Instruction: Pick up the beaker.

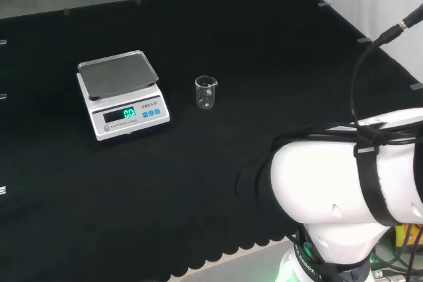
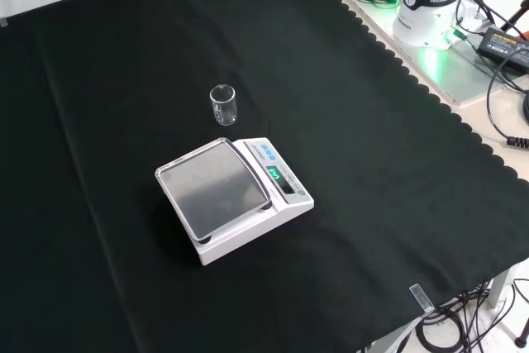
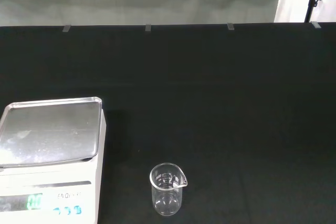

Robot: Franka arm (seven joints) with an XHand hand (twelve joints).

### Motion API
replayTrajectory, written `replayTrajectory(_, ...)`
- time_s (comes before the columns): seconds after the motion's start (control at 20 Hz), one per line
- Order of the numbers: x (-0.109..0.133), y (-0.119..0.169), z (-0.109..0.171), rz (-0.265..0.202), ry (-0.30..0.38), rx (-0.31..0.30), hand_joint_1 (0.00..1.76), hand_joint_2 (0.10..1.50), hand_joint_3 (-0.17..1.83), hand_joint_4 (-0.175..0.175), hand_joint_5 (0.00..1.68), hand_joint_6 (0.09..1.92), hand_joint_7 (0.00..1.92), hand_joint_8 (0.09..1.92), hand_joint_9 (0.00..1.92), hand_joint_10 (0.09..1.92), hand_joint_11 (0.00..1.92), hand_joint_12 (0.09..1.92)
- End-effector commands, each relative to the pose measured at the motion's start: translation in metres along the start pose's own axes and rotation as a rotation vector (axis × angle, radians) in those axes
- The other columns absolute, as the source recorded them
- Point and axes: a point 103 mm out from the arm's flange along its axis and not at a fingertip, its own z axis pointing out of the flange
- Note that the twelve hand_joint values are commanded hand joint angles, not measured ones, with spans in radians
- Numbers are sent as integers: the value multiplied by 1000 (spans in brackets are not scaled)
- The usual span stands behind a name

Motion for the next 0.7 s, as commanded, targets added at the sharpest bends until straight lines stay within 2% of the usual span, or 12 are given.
replayTrajectory(0.05,-1,0,-1,2,-9,-11,453,1052,-109,-49,163,179,163,464,456,87,378,1200)
replayTrajectory(0.1,-3,0,-2,3,-11,-13,400,1038,-120,-34,101,94,83,437,357,87,222,1347)
replayTrajectory(0.2,-5,1,-4,6,-11,-15,357,1027,-128,-23,53,87,18,417,278,87,93,1472)
replayTrajectory(0.45,-8,12,1,-1,0,2,345,1023,-127,-20,39,87,0,438,257,87,56,1513)
replayTrajectory(0.7,-3,39,18,-32,14,52,345,1022,-125,-26,55,87,0,453,259,87,57,1513)
